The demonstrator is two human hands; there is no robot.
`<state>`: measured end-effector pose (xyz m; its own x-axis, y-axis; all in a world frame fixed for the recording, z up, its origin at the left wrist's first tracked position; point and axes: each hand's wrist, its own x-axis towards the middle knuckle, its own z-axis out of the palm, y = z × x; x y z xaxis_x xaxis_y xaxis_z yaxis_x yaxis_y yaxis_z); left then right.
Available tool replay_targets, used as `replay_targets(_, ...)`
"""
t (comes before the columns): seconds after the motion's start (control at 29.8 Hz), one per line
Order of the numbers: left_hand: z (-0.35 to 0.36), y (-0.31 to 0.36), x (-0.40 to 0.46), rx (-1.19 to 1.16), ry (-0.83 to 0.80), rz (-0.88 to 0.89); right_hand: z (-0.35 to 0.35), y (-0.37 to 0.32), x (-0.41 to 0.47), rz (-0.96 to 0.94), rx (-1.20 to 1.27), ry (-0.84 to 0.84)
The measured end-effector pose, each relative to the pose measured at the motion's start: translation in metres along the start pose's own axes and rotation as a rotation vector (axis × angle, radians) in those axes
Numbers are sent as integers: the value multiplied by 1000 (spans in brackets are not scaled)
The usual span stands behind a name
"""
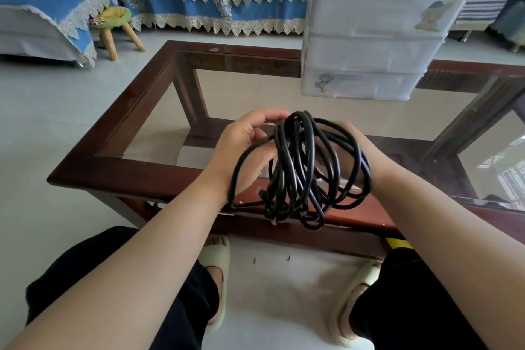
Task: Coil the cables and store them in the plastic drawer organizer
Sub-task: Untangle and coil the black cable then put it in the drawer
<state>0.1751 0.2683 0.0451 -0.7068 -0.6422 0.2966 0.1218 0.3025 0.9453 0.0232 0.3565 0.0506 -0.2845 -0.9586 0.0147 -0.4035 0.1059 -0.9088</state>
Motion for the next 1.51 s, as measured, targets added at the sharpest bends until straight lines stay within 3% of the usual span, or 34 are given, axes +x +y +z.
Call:
replay_targets(0.23,1,2,-7,39,-150,16,-6,-1,-7,95,1,56)
replay_targets(0.44,12,-5,-4,-40,44,-414,-7,1,-6,-91,-434,188)
replay_targets(0.5,12,-8,-2,22,-79,-554,0,6,-7,-218,-574,176)
replay_targets(0.57,14,-5,-1,-63,-181,-641,6,10,-7,-321,-697,170)
replay_targets(0.67,16,-3,1,-337,-118,-703,8,10,-6,-345,-699,190)
replay_targets(0.84,24,-7,0,-525,-17,-558,7,6,-5,-220,-478,225)
replay_targets(0.94,29,-11,-2,-521,22,-399,7,1,-3,-149,-378,230)
replay_targets(1.11,26,-11,1,-193,62,-195,4,-8,-1,50,-135,209)
replay_targets(1.21,23,-16,4,137,109,-1,3,-12,-1,250,216,156)
replay_targets(1.31,18,-17,6,434,101,263,-2,-10,-2,470,576,-32)
replay_targets(1.41,13,-12,4,533,6,418,-9,-6,-4,613,768,-180)
replay_targets(1.51,15,-8,4,567,-9,443,-11,-6,-8,622,860,-243)
